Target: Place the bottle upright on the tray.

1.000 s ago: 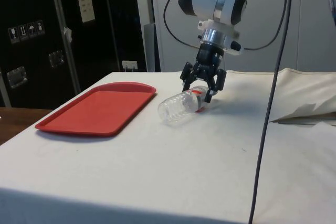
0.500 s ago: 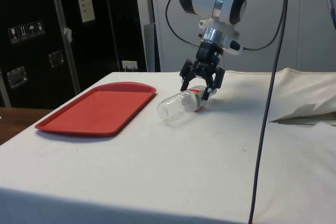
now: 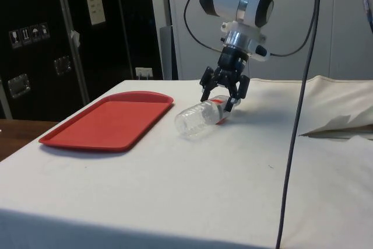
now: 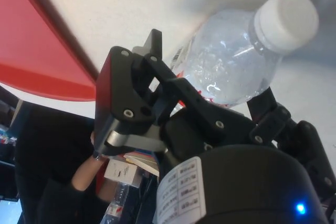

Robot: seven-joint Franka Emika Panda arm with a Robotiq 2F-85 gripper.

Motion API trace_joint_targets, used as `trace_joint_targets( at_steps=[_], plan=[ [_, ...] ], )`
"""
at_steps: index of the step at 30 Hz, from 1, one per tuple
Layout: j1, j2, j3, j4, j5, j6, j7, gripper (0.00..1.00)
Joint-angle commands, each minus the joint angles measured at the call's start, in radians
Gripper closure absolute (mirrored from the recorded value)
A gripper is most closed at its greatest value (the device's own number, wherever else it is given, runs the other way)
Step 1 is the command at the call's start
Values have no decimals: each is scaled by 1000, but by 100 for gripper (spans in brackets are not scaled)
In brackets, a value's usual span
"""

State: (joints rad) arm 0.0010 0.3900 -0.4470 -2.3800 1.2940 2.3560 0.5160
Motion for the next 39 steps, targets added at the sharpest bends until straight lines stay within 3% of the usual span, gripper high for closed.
trace_joint_targets(
  at_steps=[1, 14, 28, 35, 36, 37, 39],
  plan=[
    [-2, -2, 0, -3, 5, 0, -9, 0],
    [-2, -6, -6, -26, 20, 0, -49, 0],
    [0, 0, -8, -26, 8, -2, -44, 0],
    [-5, 4, -4, -23, 33, -8, -70, 0],
    [0, 3, -8, -26, 12, -5, -52, 0],
    [-6, 6, -4, -23, 37, -9, -74, 0],
    [-6, 8, -4, -22, 45, -13, -81, 0]
  ],
)
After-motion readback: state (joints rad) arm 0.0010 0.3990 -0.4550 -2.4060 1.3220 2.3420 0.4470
